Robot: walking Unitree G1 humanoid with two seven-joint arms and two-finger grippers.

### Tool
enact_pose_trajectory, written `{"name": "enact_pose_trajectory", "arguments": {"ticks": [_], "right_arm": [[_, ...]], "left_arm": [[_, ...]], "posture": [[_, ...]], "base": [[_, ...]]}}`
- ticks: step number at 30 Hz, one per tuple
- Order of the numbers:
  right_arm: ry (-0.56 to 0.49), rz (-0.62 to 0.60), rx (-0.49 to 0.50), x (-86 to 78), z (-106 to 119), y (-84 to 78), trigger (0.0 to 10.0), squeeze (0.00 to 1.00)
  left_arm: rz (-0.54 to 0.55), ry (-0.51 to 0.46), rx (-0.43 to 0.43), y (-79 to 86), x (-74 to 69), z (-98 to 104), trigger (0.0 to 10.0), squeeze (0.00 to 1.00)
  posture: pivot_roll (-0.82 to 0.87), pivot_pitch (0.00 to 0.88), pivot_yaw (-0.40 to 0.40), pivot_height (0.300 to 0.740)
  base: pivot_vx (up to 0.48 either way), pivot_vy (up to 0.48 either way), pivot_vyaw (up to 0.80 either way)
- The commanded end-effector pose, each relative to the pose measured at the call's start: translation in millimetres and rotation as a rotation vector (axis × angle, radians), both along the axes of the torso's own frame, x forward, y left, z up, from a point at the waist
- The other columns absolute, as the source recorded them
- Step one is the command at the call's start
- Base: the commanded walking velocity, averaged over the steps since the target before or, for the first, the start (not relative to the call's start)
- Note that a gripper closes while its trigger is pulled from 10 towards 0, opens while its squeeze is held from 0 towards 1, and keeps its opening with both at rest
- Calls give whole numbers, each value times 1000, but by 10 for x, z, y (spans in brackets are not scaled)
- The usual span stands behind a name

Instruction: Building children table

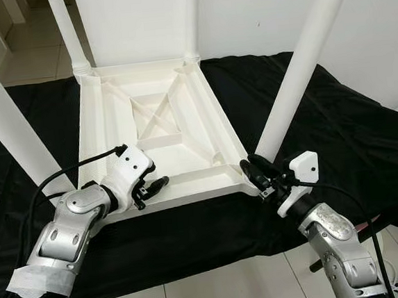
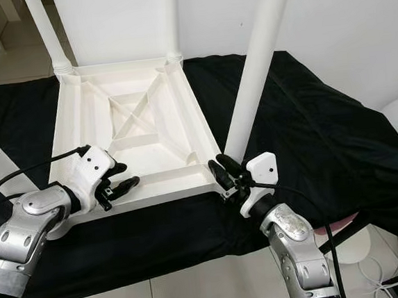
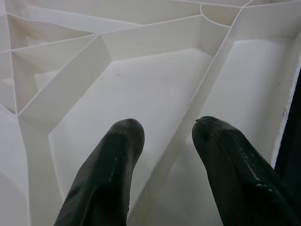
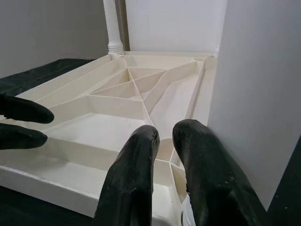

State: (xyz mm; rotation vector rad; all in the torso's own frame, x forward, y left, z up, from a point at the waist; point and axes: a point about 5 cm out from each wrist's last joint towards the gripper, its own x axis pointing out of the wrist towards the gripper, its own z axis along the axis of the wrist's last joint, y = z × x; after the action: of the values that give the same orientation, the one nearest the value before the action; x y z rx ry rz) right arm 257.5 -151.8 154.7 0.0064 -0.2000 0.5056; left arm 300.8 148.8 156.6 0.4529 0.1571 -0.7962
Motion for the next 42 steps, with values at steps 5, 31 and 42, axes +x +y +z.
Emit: {"name": "enact_pose_trajectory", "arguments": {"ticks": [5, 31, 42], "right_arm": [[28, -187, 7, 10, -75, -339, 10000, 0], [31, -294, 34, -68, -156, -342, 10000, 0], [47, -189, 30, 117, -246, -112, 10000, 0]], "left_arm": [[-50, 60, 21, -150, -78, -147, 10000, 0], [-249, 56, -276, -604, -266, 151, 10000, 0], [-203, -88, -487, -119, -690, 344, 10000, 0]], "posture": [[42, 88, -17, 740], [26, 152, 28, 740], [114, 116, -3, 740]], "base": [[0, 0, 0], [0, 0, 0], [0, 0, 0]]}}
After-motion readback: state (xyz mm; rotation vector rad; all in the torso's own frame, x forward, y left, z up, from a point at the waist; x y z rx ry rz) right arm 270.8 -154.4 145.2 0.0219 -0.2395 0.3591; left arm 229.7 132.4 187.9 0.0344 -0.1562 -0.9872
